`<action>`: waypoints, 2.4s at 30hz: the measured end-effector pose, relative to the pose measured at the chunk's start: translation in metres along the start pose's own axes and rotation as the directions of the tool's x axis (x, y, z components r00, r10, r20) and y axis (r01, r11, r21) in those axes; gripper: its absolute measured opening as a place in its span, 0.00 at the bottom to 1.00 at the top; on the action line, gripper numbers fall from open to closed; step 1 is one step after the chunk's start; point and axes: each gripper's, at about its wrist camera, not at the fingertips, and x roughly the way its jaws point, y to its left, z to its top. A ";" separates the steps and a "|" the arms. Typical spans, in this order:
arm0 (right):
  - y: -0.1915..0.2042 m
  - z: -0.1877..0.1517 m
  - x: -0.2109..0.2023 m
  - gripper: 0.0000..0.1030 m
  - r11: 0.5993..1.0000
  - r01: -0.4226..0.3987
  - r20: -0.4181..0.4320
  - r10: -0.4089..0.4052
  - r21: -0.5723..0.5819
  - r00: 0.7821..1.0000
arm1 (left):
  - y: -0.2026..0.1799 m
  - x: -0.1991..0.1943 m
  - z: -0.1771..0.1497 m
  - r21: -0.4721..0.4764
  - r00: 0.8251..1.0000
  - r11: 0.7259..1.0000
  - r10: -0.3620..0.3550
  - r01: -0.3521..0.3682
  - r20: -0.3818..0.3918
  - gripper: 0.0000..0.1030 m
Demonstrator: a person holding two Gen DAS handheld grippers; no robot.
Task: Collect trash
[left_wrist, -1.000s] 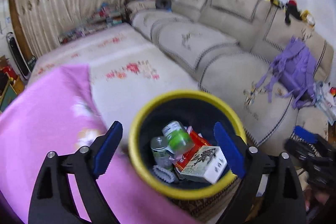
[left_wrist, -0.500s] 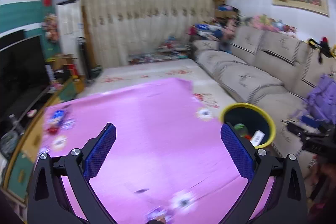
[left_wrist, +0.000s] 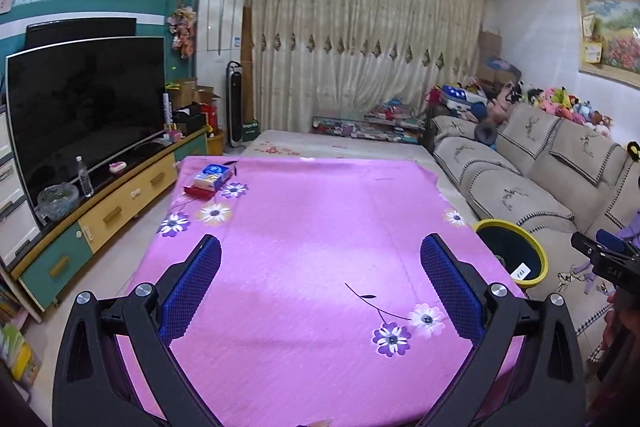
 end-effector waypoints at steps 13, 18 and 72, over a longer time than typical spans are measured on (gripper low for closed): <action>-0.003 -0.001 -0.004 0.91 1.000 -0.007 0.007 0.007 0.006 1.000 | -0.017 -0.006 0.003 0.017 1.000 1.000 0.007 -0.007 0.004 0.95; -0.006 -0.001 -0.005 0.91 1.000 -0.002 0.012 0.002 0.004 1.000 | -0.024 -0.001 0.004 0.022 1.000 1.000 0.004 -0.004 -0.007 0.95; 0.007 -0.003 0.006 0.91 1.000 -0.026 -0.005 0.026 0.005 1.000 | -0.028 0.020 0.000 0.015 0.999 1.000 -0.004 0.004 -0.044 0.95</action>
